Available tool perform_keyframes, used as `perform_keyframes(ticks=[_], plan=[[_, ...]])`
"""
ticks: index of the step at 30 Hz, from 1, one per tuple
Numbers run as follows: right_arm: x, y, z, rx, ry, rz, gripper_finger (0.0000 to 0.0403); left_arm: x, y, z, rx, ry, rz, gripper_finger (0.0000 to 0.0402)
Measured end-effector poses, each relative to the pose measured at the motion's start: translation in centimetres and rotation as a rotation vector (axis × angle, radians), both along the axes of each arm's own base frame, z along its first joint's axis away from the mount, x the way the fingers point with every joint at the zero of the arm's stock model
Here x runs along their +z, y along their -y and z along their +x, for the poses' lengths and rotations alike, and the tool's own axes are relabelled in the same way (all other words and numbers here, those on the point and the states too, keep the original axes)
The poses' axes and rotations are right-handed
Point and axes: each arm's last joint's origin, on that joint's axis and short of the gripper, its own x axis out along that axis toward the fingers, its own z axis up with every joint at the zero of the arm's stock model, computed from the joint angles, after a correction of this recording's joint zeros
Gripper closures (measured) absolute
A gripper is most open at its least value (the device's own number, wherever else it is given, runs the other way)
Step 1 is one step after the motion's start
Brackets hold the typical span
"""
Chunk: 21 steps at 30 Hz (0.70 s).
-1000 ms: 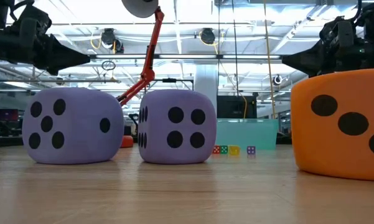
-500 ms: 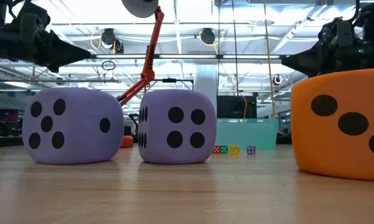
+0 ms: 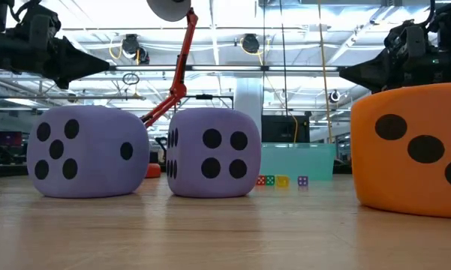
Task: Pick & Place Dice
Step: Put the large red dice into the bin
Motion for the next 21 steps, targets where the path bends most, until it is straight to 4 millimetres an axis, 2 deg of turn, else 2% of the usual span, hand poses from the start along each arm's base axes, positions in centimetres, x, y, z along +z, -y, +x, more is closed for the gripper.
perform_keyframes(ticks=[5,9,13,17,21], plan=[[0.8,0.0,0.0,0.006,0.084,-0.018,0.0403,0.2,-0.1,-0.1,0.041,-0.023,0.095,0.0371],[1.7,-0.5,0.2,0.053,0.15,-0.063,0.0403,0.3,-0.1,-0.1,0.037,0.009,0.055,0.0371],[1.5,-1.1,1.2,0.125,0.061,-0.092,0.0403,0.3,-0.1,-0.1,0.033,0.015,0.043,0.0371],[4.2,-1.9,2.4,0.176,0.05,-0.132,0.0403,0.0,0.0,0.0,0.013,0.003,-0.001,0.0371],[5.7,-2.6,4.1,0.19,-0.092,-0.105,0.0403,-0.1,0.1,0.0,-0.029,-0.003,-0.004,0.0371]])
